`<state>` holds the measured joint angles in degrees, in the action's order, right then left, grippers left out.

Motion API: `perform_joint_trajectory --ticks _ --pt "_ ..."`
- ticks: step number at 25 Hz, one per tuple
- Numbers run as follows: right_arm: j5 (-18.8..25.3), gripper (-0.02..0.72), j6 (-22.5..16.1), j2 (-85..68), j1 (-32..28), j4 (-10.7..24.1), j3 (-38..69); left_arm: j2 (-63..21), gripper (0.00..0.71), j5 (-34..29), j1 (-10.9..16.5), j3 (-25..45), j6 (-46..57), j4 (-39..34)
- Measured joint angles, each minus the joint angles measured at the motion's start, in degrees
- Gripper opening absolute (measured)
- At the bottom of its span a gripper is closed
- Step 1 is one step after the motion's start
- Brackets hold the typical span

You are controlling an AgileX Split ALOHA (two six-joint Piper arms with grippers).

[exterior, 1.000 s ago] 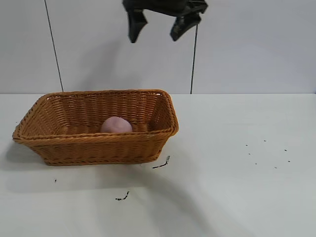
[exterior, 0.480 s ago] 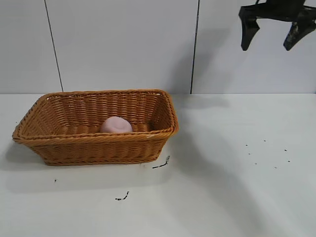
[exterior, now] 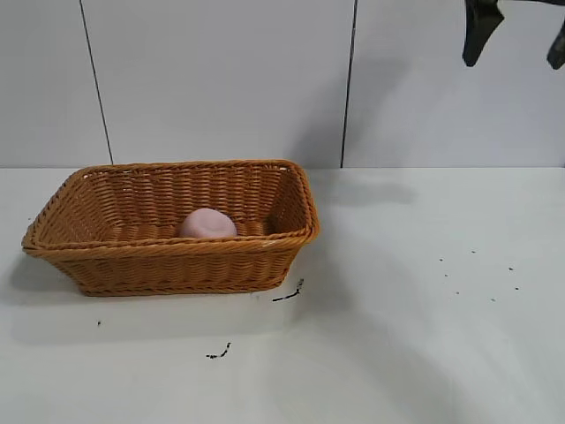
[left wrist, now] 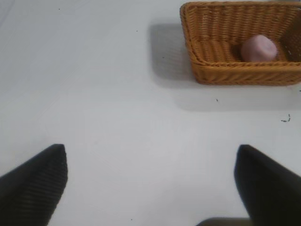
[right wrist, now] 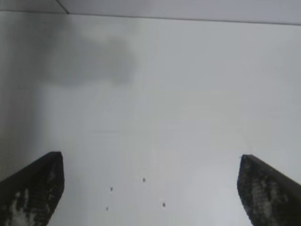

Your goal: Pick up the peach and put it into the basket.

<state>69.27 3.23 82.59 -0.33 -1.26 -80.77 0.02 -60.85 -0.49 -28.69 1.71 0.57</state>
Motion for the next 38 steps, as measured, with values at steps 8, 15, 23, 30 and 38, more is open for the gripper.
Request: perform_joint_trajectory --ticks 8,15,23,30,38 --pt "-5.6 0.696 1.6 -34.2 0.0 0.0 32.0 0.0 0.693 0.0 0.0 0.0 0.0 0.0" --pt "-10.4 0.696 0.8 -61.2 0.0 0.0 50.6 0.0 0.693 0.0 0.0 0.0 0.0 0.0" --pt "-10.4 0.696 -2.4 -79.4 0.0 0.5 52.3 0.0 0.693 0.0 0.0 0.0 0.0 0.0" --pt "-10.4 0.696 -2.5 -82.9 0.0 0.6 52.4 0.0 0.693 0.0 0.0 0.0 0.0 0.0" --pt "-10.4 0.696 -2.7 -82.9 0.0 0.6 52.4 0.0 0.693 0.0 0.0 0.0 0.0 0.0"
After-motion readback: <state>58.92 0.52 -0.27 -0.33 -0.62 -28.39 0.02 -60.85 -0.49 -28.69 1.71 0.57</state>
